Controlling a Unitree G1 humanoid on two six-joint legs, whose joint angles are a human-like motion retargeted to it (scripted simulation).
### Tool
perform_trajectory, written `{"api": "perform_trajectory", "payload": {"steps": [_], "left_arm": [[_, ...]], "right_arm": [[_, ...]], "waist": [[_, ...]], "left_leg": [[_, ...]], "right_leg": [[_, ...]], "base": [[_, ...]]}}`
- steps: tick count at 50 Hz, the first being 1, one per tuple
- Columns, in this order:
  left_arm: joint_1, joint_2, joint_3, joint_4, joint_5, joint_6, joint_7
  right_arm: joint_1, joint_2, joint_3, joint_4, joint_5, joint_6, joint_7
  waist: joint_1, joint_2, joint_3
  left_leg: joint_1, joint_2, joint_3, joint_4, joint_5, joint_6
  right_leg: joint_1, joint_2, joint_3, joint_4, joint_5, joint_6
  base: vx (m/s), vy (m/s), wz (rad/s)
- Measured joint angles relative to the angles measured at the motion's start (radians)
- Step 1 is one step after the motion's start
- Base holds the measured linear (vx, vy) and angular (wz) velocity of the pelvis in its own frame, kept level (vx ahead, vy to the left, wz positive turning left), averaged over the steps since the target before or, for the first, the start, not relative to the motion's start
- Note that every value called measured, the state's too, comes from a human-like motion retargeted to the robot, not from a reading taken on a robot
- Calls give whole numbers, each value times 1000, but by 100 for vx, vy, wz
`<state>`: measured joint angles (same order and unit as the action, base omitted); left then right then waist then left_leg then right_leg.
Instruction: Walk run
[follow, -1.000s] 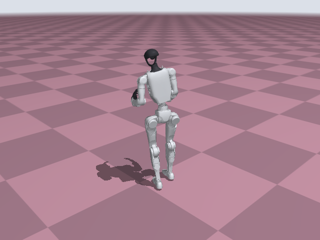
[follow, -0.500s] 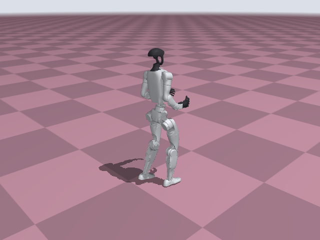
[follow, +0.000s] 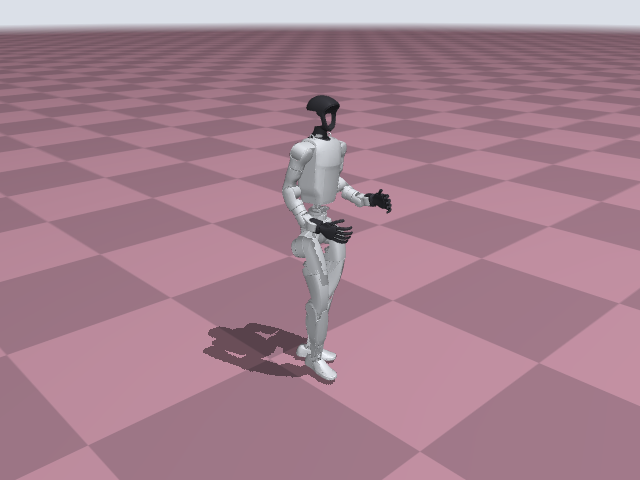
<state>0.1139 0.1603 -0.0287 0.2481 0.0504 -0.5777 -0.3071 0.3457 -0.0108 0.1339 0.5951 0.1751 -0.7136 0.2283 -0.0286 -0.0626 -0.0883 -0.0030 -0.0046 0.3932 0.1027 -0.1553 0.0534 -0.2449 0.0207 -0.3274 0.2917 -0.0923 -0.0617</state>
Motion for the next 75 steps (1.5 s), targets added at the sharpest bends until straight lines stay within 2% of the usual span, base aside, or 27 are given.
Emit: {"api": "perform_trajectory", "payload": {"steps": [8,12,15,17,20,22,27,30,36,39,43,45,47,50,53,55,57,60,62,63,65,67,69,70,72,73,75], "left_arm": [[-18,-3,-20,15,-22,4,-7],[-13,-4,-30,4,-28,4,-11],[3,-10,-19,5,-36,8,-19],[40,-23,-15,7,-23,0,-12],[104,-46,10,27,31,-28,36],[151,-67,51,54,57,-45,50],[288,-20,114,77,83,-80,39],[348,38,140,63,90,-93,33],[323,65,147,89,53,-96,19],[223,78,107,151,106,-109,33],[-5,34,15,303,113,-115,48],[-100,38,-79,276,33,-88,26],[-143,44,-126,150,-33,-60,-47],[-183,84,-142,-77,-138,-14,-103],[-157,92,-132,-174,-185,7,-86],[-110,84,-121,-214,-195,21,-75],[-60,92,-87,-230,-180,23,-75],[-17,103,5,-159,-94,6,-64],[1,78,26,-41,-43,-20,-47],[12,53,28,23,-17,-32,-54],[91,13,30,158,40,-51,-62],[196,-12,15,228,61,-79,-91],[255,41,39,229,39,-130,-132],[274,80,59,214,26,-159,-144],[308,157,68,190,10,-188,-115],[313,170,75,184,11,-195,-107],[284,179,84,182,14,-197,-97]], "right_arm": [[30,-31,-33,30,-17,-20,-13],[32,-42,-53,47,-18,-28,-17],[-3,-49,-55,69,-34,-37,-28],[-43,-57,-47,85,-37,-41,-36],[-135,-58,-22,129,-44,-41,-50],[-189,-44,7,141,-33,-44,-52],[-326,-15,59,83,-5,-40,-78],[-432,-3,57,19,26,-23,-74],[-518,-31,49,-31,28,22,-21],[-460,-43,26,14,-16,36,-36],[-340,-53,-17,152,-88,-7,-107],[-262,-69,-53,228,-111,-24,-108],[-147,-83,-112,278,-151,-18,-45],[0,-155,-182,301,-177,4,63],[104,-223,-265,294,-167,-46,55],[134,-249,-295,270,-143,-104,11],[91,-269,-268,246,-160,-136,-49],[-131,-228,-178,255,-220,-131,-109],[-303,-198,-111,271,-214,-113,-89],[-370,-192,-81,270,-208,-96,-79],[-424,-158,-20,244,-189,-54,-68],[-441,-100,14,180,-163,-25,-62],[-468,-77,30,59,-127,6,-74],[-483,-71,40,-9,-111,21,-81],[-511,-79,50,-121,-52,46,-65],[-520,-83,52,-151,-20,57,-58],[-523,-84,56,-179,28,85,-28]], "waist": [[-31,41,-16],[-14,23,-21],[-21,-18,-10],[-14,-34,-11],[-21,-44,-15],[3,-45,-6],[108,-67,16],[144,-70,37],[185,-81,44],[200,-94,34],[197,-56,56],[160,-43,40],[79,-25,-15],[-60,23,-58],[-138,75,-62],[-201,87,-50],[-247,39,-20],[-258,-51,60],[-205,-46,111],[-143,-41,118],[-47,-36,84],[67,-54,-11],[184,-77,-53],[233,-85,-40],[318,-116,-5],[361,-134,10],[392,-149,49]], "left_leg": [[31,17,101,6,-59,-23],[36,10,112,52,-105,-40],[-35,23,89,238,-137,-48],[-130,52,68,421,-103,-20],[-289,108,51,717,-56,93],[-367,107,-2,827,-71,113],[-508,1,-144,778,-82,-28],[-585,-23,-194,685,-104,-71],[-688,-96,-324,623,-164,-117],[-665,-113,-330,658,-261,-33],[-571,-40,-358,715,-426,26],[-518,-48,-354,702,-466,44],[-435,-64,-372,612,-451,47],[-224,-111,-416,328,-287,57],[-8,-73,-418,127,191,-7],[85,-16,-328,65,519,-17],[138,-73,-321,120,609,90],[107,-99,-154,425,480,208],[26,-42,-99,702,323,208],[-22,-23,-53,821,244,208],[-188,-30,-54,1045,127,208],[-442,-95,-94,1114,61,162],[-643,-111,-126,1046,10,107],[-713,-108,-130,980,-3,91],[-787,-143,-182,760,-14,36],[-798,-144,-212,637,-14,-6],[-781,-150,-243,426,-27,-28]], "right_leg": [[140,46,24,-32,-111,-16],[176,34,-19,-77,-194,-67],[161,11,82,-48,-287,-71],[157,-12,74,-31,-348,-82],[157,-36,53,-34,-389,-87],[177,-36,59,-58,-395,-82],[224,-34,75,-106,-405,-87],[253,-19,52,-134,-409,-108],[326,-15,3,-177,-359,-42],[316,-26,-25,-62,-252,-39],[109,-113,-63,525,71,-143],[-87,-133,18,878,95,-159],[-249,-69,86,1018,38,-55],[-433,-121,21,1040,-78,-76],[-491,-172,-45,807,-154,-75],[-486,-142,-16,553,-180,-38],[-440,-92,133,317,-193,-4],[-341,-105,187,205,-217,9],[-251,-60,201,219,-242,-96],[-201,-51,175,275,-348,-144],[-110,-33,258,281,-417,-104],[-8,-92,247,159,-369,-34],[121,-50,199,-22,-168,-19],[196,-37,152,-98,-18,-6],[311,-61,15,-191,381,100],[356,-80,-58,-212,511,145],[381,-76,35,-90,616,81]], "base": [[1,-7,-70],[8,-10,-10],[10,-12,40],[26,-15,55],[13,-3,47],[29,0,-9],[52,-4,-10],[52,-9,41],[75,-7,32],[122,-16,25],[109,-24,-35],[152,-14,-8],[180,-14,37],[167,-19,45],[194,-25,12],[150,-27,24],[170,-44,-25],[146,-35,-108],[148,-18,-130],[158,11,-114],[270,26,-16],[301,37,74],[189,-7,40],[153,-23,-7],[130,-30,-53],[177,-31,-68],[187,-35,-9]]}}
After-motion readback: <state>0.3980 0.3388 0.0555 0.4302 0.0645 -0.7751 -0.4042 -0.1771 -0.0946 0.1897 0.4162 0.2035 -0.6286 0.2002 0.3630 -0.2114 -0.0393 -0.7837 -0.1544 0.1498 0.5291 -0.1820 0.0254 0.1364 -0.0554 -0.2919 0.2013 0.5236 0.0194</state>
